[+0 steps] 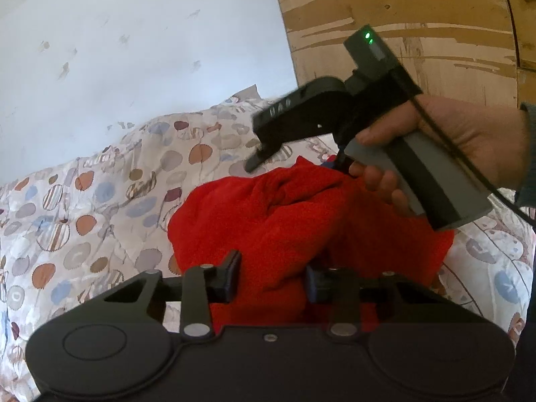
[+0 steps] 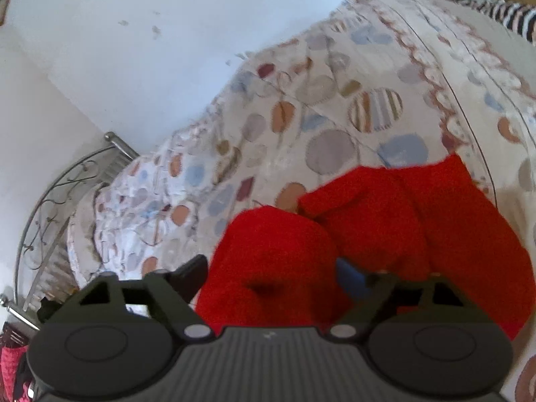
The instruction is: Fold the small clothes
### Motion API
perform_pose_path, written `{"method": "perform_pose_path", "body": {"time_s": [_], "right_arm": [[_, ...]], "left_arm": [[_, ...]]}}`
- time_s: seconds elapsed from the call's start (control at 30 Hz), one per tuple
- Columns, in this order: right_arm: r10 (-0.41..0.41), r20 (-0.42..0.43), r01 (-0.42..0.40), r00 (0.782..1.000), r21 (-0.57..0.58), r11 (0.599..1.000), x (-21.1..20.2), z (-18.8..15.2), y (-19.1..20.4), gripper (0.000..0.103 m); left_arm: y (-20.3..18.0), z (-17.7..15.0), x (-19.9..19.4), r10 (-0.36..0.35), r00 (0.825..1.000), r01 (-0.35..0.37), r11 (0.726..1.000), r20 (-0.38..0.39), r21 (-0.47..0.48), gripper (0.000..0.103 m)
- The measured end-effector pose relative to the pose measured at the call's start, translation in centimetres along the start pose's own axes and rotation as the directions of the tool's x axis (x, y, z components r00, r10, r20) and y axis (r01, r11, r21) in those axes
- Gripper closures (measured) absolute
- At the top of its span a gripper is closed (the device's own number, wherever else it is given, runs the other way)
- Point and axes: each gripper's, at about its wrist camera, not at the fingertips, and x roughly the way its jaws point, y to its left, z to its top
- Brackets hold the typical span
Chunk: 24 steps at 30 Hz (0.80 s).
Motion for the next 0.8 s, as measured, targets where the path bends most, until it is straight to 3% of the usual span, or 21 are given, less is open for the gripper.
{"method": "perform_pose_path", "body": {"time_s": [0.03, 0.13, 0.2, 0.23, 0.33, 0.57, 0.8], "right_arm": [[-0.010, -0.004, 0.010, 1.000, 0.005, 1.000, 0.3, 0.0, -0.1, 0.045], [-0.008, 0.002, 0.008, 1.000, 0.006, 1.000, 0.5, -0.4, -0.4, 0.062], [-0.009, 0.012, 0.009, 1.000, 0.000, 1.000, 0.3, -0.5, -0.4, 0.066], [-0.004, 0.014, 0.004, 1.000, -0.005, 1.000, 0.2, -0.4, -0.3, 0.075], [0.012, 0.031, -0.012, 0.999, -0.030, 0.999, -0.5, 0.1, -0.1, 0.086], [0.062, 0.143, -0.053, 0.988, -0.067, 0.996, -4.4, 1.1, 0.0, 0.088], [0.014, 0.239, 0.010, 0.971, -0.101, 0.995, -9.7, 0.8, -2.3, 0.088]], "left_arm": [[0.0, -0.1, -0.1, 0.002, 1.000, -0.002, 1.000, 0.000, -0.002, 0.066], [-0.1, -0.1, -0.1, 0.002, 1.000, -0.002, 1.000, 0.004, -0.010, 0.069], [-0.2, 0.1, 0.0, -0.001, 1.000, 0.001, 1.000, 0.004, -0.019, 0.071], [-0.3, 0.3, 0.1, -0.005, 1.000, 0.005, 1.000, 0.004, -0.025, 0.073], [-0.6, 0.9, 0.2, -0.020, 1.000, 0.020, 0.999, 0.010, -0.027, 0.076], [-2.6, 2.3, 0.1, -0.051, 0.998, 0.051, 0.999, 0.031, 0.001, 0.078], [-6.2, 3.2, 0.1, -0.124, 0.991, 0.120, 0.990, 0.048, 0.072, 0.079]]}}
